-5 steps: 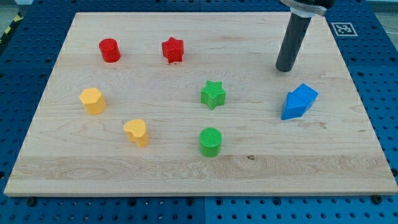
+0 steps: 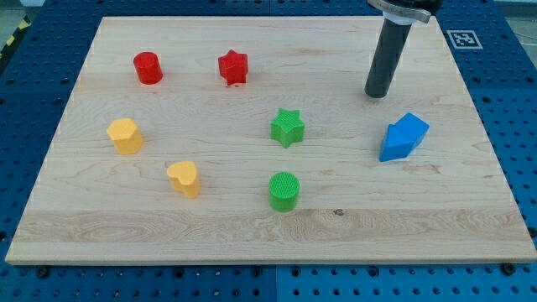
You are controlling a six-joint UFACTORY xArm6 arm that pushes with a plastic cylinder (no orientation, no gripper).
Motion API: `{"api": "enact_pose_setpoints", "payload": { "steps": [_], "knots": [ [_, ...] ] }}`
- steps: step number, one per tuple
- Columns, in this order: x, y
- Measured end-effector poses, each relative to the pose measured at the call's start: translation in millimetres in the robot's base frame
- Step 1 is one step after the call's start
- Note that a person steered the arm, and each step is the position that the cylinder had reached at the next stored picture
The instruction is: Slightly move the blue cube to the right of the blue triangle
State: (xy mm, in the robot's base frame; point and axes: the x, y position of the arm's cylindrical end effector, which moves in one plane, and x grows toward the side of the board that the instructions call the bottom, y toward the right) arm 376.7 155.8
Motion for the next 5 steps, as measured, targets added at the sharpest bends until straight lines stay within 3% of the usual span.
{"api": "enact_pose_setpoints", "payload": {
  "steps": [3,5],
  "knots": [
    [1.3,-20.3],
    [30.2,-0.1]
  ]
}}
